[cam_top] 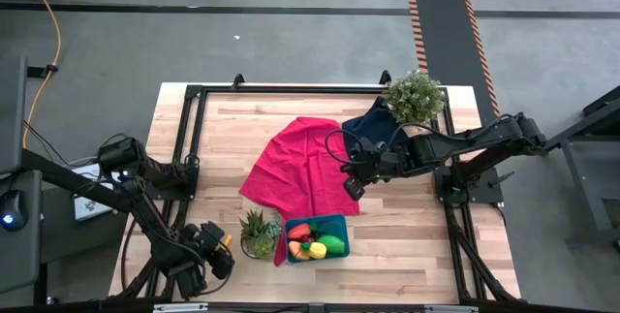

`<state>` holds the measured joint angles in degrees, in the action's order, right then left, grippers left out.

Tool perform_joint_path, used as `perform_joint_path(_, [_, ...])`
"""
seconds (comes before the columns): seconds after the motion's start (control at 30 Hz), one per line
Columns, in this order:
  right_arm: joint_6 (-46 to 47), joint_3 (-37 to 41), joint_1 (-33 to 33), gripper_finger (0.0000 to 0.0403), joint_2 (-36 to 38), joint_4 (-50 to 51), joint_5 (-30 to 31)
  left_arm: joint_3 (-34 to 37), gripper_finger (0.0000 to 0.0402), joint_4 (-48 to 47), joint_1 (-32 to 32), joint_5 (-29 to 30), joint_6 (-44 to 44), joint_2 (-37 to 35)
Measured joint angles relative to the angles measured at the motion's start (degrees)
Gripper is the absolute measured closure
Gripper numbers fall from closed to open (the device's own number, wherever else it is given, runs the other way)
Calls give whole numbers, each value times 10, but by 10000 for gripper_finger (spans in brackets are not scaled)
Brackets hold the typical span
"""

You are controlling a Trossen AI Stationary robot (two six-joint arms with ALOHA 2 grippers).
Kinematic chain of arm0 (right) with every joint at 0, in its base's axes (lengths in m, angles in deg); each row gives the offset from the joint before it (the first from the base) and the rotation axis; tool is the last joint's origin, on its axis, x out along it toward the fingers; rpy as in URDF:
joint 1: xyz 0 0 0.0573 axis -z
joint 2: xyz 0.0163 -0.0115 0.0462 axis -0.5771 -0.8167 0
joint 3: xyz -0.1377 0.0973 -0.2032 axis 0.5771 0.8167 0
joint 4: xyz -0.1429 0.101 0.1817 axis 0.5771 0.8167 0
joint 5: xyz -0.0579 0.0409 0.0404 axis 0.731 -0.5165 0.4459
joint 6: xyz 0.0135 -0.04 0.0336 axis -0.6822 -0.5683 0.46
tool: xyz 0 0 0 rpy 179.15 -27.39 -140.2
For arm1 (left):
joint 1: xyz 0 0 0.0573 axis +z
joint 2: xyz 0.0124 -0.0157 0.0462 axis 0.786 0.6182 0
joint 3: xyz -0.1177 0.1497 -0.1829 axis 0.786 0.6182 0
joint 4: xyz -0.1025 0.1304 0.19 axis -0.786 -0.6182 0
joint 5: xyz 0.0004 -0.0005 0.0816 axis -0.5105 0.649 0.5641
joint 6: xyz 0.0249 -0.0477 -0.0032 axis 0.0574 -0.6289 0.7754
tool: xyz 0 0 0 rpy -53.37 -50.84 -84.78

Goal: Pick and placing Produce into tupperware
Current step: Put the yellow corn into the blue bin

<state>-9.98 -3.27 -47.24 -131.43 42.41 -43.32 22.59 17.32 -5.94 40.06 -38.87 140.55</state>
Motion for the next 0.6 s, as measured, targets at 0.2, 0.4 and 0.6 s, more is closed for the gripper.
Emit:
perform_joint_path(0.2, [0, 0, 0, 401, 0, -1, 4, 0, 234, -2, 0, -11, 0, 9])
perform_joint_path(0.4, [0, 0, 0, 401, 0, -2, 4, 0, 234, -8, 0, -21, 0, 10])
perform_joint_path(0.6, [0, 0, 0, 401, 0, -4, 4, 0, 234, -11, 0, -14, 1, 10])
